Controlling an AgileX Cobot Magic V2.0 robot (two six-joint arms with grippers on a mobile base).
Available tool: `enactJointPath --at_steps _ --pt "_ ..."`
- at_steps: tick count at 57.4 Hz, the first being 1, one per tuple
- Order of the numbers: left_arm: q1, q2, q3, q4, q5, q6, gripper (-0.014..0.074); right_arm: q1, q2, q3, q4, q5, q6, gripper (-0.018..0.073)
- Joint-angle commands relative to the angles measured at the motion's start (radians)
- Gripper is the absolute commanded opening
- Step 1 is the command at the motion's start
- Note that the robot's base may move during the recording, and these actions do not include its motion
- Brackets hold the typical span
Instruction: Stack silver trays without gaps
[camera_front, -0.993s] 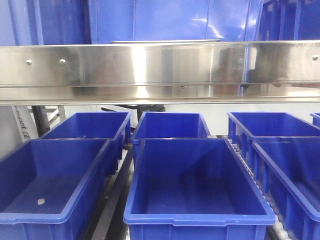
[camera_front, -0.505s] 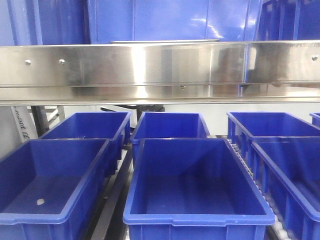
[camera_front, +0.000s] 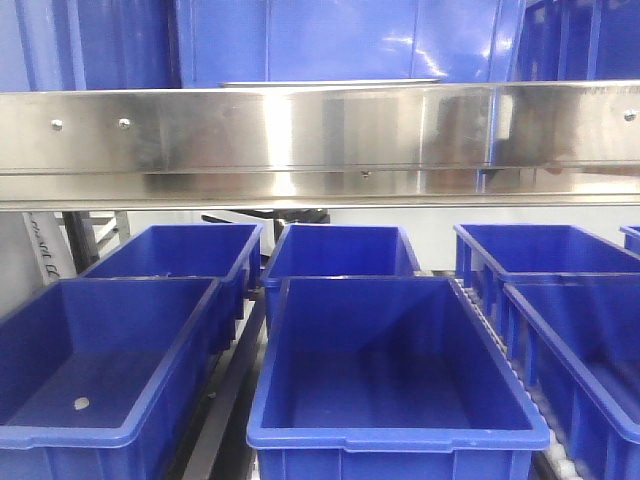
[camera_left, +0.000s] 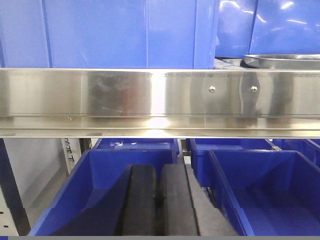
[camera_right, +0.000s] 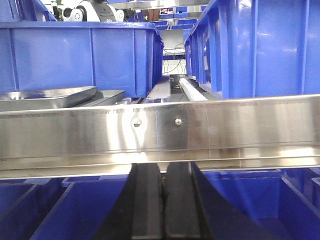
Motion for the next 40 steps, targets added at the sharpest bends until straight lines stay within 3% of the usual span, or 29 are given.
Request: enactJointPath --at_steps 1,8,40 --pt "-0.007 -0.006 -0.002 -0.008 0.0 0.003 -0.0006 -0.005 -0.008 0.0 0.0 -0.011 -0.005 -0.0081" --pt "-0.007 -0.006 -0.002 -0.066 0.0 0.078 -0.0006 -0.005 -0.008 0.0 0.0 -0.011 -0.005 -0.0081" --pt "-0.007 -0.006 -0.002 -0.04 -0.05 0.079 -0.0006 -0.005 -0.008 0.0 0.0 -0.011 -0.005 -0.0081"
